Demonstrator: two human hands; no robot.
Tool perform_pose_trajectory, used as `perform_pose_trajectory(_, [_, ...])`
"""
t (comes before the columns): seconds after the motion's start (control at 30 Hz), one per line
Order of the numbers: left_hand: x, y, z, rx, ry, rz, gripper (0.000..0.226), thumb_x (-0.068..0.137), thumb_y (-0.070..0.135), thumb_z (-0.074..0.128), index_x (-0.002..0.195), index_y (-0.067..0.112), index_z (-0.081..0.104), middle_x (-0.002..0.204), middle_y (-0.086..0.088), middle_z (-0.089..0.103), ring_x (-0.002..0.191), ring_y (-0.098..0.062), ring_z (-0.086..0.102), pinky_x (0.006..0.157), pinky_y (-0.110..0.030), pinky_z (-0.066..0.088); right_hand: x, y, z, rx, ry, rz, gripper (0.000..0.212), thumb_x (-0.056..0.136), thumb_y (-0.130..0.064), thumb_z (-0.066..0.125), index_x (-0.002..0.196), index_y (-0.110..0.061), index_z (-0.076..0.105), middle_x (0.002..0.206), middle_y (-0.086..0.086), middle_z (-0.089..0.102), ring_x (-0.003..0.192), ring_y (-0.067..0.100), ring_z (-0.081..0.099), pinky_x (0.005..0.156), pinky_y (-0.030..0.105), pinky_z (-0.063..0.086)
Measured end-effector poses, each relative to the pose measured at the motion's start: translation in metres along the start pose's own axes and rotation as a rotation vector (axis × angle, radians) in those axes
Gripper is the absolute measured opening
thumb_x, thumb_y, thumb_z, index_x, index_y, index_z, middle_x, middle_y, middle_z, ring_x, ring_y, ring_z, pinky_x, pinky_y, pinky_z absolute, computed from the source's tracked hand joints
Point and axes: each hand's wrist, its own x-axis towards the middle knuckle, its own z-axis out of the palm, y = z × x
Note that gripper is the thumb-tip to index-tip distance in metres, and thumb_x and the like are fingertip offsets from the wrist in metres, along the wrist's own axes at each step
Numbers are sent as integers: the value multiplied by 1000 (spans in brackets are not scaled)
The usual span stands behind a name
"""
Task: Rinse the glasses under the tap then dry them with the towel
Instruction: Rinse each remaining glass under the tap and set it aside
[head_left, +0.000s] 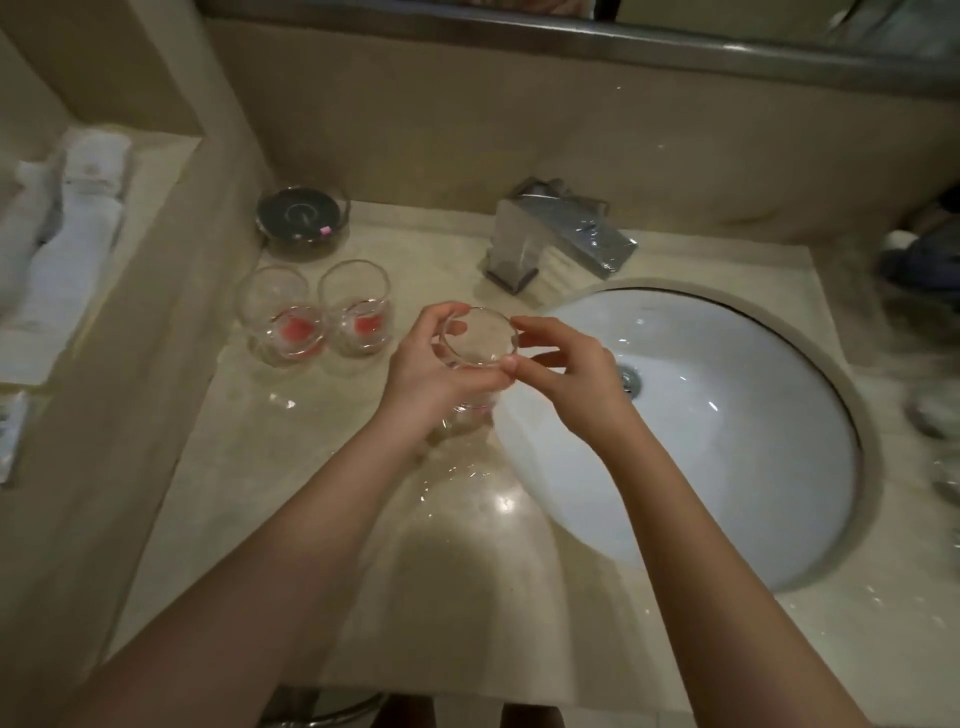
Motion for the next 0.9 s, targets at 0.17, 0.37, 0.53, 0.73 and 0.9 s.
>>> perform_pose_trajectory(0.17, [8,0,62,-14,-45,9,77,47,22,88,117,30,56,109,10,58,86,5,57,62,-4,44,2,37,-53,71,21,37,37,85,-22,72,119,-27,63,97,-24,61,80,-5,61,69,4,44])
perform_pose_trajectory(0.37, [20,-9,114,-141,15,-47,71,48,21,89,107,45,57,112,13,59,93,0,57,72,-19,53,21,71,-97,272,20,146,24,92,-24,63,116,-19,66,103,-5,68,90,9,65,72,18,52])
perform_pose_trajectory(0.53, [31,-23,131,-233,46,-98,77,35,39,89,106,52,62,107,25,63,101,-2,61,90,-41,56,69,69,-111,384,243,128,16,99,-21,52,110,-18,63,96,-2,67,84,12,62,74,27,52])
perform_pose_trajectory(0.73, [47,-26,134,-352,14,-112,72,51,20,86,116,42,63,117,16,64,108,-15,66,74,-32,55,139,37,-106,425,142,56,26,97,-23,56,121,-15,63,107,1,67,90,13,57,72,25,51])
perform_pose_trajectory(0.9, [64,-24,129,-399,-85,-95,71,47,25,85,112,44,64,124,12,62,97,-8,69,81,-39,52,176,39,-91,294,79,-102,29,90,-13,65,118,-3,66,93,1,66,70,-4,58,65,9,46])
